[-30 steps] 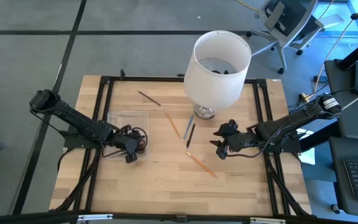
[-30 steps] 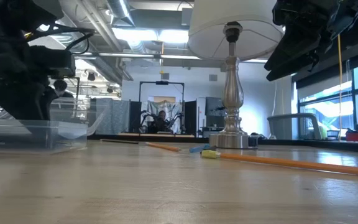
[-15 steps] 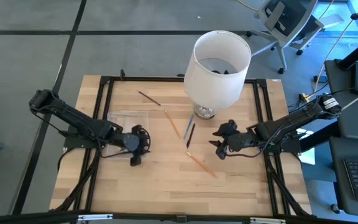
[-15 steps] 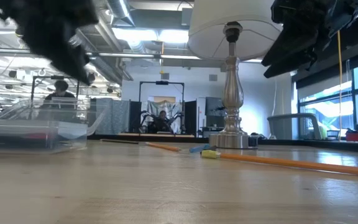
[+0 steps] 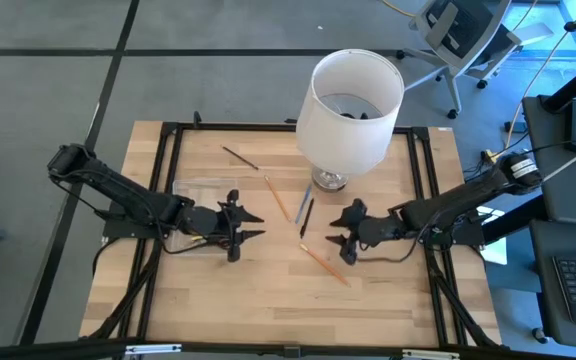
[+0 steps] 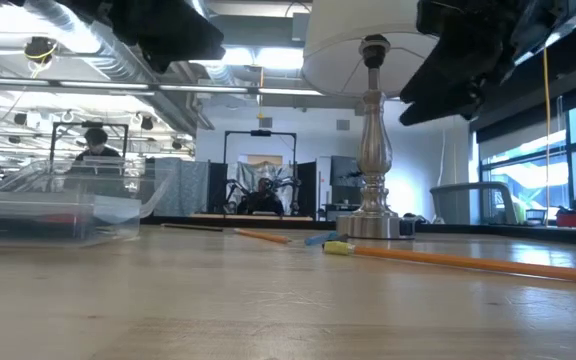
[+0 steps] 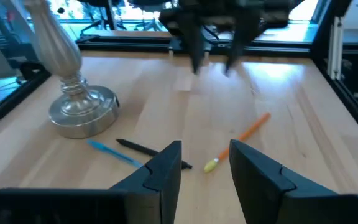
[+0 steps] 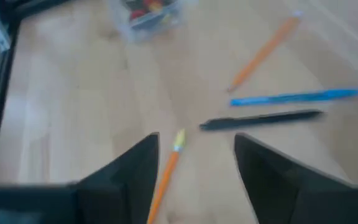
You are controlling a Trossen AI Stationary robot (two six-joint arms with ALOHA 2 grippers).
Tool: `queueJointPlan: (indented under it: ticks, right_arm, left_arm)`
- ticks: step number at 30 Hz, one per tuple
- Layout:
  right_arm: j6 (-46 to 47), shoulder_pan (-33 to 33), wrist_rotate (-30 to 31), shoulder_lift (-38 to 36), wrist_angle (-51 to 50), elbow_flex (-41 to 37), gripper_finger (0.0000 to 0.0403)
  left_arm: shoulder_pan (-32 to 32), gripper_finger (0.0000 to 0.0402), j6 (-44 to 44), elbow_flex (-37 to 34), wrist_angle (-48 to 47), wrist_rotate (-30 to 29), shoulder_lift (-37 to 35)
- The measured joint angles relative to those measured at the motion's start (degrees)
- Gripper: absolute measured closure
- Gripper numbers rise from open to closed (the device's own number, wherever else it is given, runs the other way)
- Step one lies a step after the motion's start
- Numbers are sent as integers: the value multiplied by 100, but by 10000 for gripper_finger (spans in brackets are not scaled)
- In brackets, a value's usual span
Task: Pick & place school supplies into a supply box
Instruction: Put the yellow pencil into the transparent supply box
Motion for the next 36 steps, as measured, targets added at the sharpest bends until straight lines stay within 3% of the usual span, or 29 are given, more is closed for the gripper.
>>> queueJointPlan:
  ticks: [4,14,19,25,29,36]
  right_arm:
    - [-107,0,-180,706,-241,448,192]
    - [296,0,-826,2427,-2489,2492,192]
    - [381,-4,-872,3044,-2571,3096,192]
    - [-131,-2,-876,3457,-2502,3366,192]
    - [366,-80,-609,3634,-2599,3364,192]
    - [438,-460,-838,3737,-2627,3359,192]
  left_arm:
    - [21,275,-5,0,63,-24,0]
    - [234,274,-9,-4,55,-153,4]
    - [267,274,-9,-7,48,-169,4]
    - [262,274,-35,-11,47,-185,4]
    - [262,274,-253,-13,22,-187,4]
    - [262,274,-462,-13,0,-185,4]
